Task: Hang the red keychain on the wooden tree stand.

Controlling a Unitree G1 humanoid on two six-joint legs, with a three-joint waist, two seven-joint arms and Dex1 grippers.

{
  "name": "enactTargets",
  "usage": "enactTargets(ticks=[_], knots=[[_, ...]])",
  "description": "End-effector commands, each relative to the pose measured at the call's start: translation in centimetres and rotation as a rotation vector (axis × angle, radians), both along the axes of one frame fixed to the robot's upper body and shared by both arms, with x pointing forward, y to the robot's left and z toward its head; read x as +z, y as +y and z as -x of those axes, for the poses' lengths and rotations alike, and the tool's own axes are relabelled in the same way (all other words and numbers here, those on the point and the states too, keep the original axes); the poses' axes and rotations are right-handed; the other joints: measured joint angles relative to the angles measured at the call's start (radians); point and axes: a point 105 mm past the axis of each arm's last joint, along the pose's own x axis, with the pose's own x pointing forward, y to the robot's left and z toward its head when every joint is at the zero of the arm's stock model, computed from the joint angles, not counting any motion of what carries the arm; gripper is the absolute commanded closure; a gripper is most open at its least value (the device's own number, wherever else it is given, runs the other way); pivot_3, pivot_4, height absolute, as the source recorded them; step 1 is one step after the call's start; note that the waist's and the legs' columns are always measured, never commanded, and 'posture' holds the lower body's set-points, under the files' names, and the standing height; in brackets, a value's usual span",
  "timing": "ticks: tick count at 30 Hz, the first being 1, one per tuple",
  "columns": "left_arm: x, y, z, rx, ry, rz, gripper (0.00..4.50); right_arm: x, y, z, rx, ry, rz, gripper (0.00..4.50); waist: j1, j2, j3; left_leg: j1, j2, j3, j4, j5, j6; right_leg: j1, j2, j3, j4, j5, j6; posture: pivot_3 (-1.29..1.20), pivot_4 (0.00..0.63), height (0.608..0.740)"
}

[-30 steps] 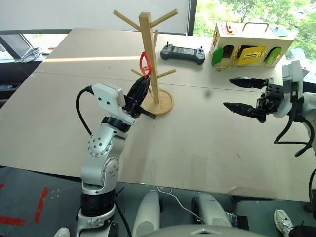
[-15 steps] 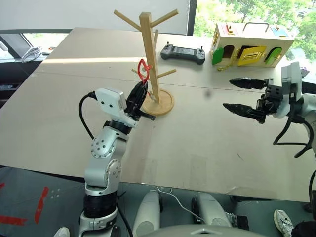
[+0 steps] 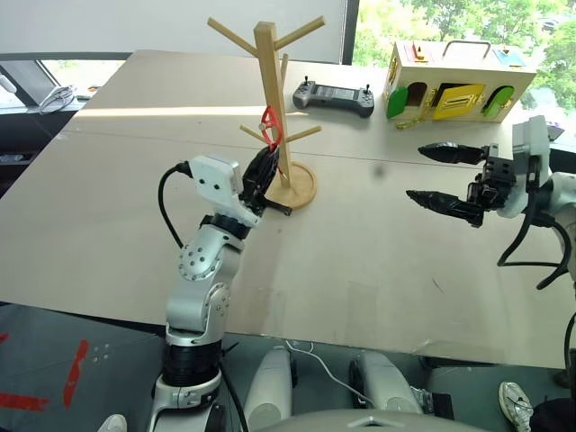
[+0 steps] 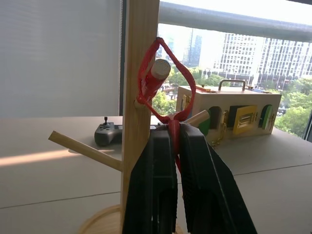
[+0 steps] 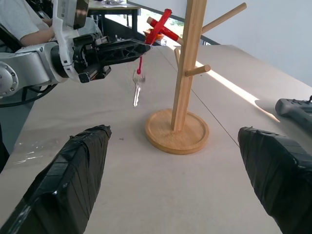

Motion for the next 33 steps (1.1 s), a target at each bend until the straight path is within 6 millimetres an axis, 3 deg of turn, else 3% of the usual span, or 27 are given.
enactTargets(ticks=[1, 5, 6, 7, 9, 10, 14, 26, 33], knots=[[1.5, 0.0, 0.2, 0.011, -0.067, 0.012, 4.46, 1.8, -0.6, 0.6, -0.017, -0.078, -0.003, 0.0, -0.001, 0.0, 0.0, 0.0, 0.0, 0.0, 0.0, 0.0, 0.0, 0.0, 0.0, 0.0, 0.0, 0.0, 0.0, 0.0, 0.15, 0.74], [1.5, 0.6, 0.0, 0.047, -0.074, 0.018, 4.46, 1.7, -0.7, 0.6, -0.024, -0.078, -0.004, 0.0, -0.001, 0.0, 0.0, 0.0, 0.0, 0.0, 0.0, 0.0, 0.0, 0.0, 0.0, 0.0, 0.0, 0.0, 0.0, 0.0, 0.15, 0.74], [1.6, 0.8, 0.0, 0.061, -0.078, 0.012, 3.8, 1.7, -0.7, 0.6, -0.026, -0.078, -0.004, 0.0, -0.001, 0.0, 0.0, 0.0, 0.0, 0.0, 0.0, 0.0, 0.0, 0.0, 0.0, 0.0, 0.0, 0.0, 0.0, 0.0, 0.15, 0.74], [1.5, 1.2, -0.1, 0.084, -0.071, 0.031, 3.53, 1.6, -0.8, 0.5, -0.03, -0.076, -0.005, 0.0, -0.001, 0.0, 0.0, 0.0, 0.0, 0.0, 0.0, 0.0, 0.0, 0.0, 0.0, 0.0, 0.0, 0.0, 0.0, 0.0, 0.15, 0.74], [1.4, 1.6, -0.1, 0.111, -0.062, 0.055, 2.42, 1.4, -0.8, 0.5, -0.033, -0.074, -0.006, 0.0, 0.0, 0.0, 0.0, 0.0, 0.0, 0.0, 0.0, 0.0, 0.0, 0.0, 0.0, 0.0, 0.0, 0.0, 0.0, 0.0, 0.15, 0.74], [1.3, 1.8, -0.1, 0.116, -0.053, 0.072, 2.18, 1.3, -0.8, 0.5, -0.035, -0.072, -0.007, 0.0, 0.0, 0.0, 0.0, 0.0, 0.0, 0.0, 0.0, 0.0, 0.0, 0.0, 0.0, 0.0, 0.0, 0.0, 0.0, 0.0, 0.15, 0.74], [0.3, 2.0, 0.4, 0.121, -0.009, 0.107, 0.08, 1.1, -0.9, 0.3, -0.053, -0.066, -0.023, 0.0, 0.0, 0.0, 0.0, 0.0, 0.0, 0.0, 0.0, 0.0, 0.0, 0.0, 0.0, 0.0, 0.0, 0.0, 0.0, 0.0, 0.15, 0.74], [-2.4, 6.7, -0.1, 0.343, 0.08, 0.093, 0.08, 0.1, -1.2, -0.1, -0.163, -0.049, -0.115, 0.0, 0.001, 0.0, 0.0, 0.0, 0.0, 0.0, 0.0, 0.0, 0.0, 0.0, 0.0, 0.0, 0.0, 0.0, 0.0, 0.0, 0.15, 0.74], [-5.1, 10.9, -0.5, 0.496, 0.15, 0.076, 0.08, -1.8, -4.1, -3.5, -0.606, -0.11, -0.296, 0.0, -0.003, 0.0, 0.0, 0.0, 0.0, 0.0, 0.0, 0.0, 0.0, 0.0, 0.0, 0.0, 0.0, 0.0, 0.0, 0.0, 0.15, 0.74]])
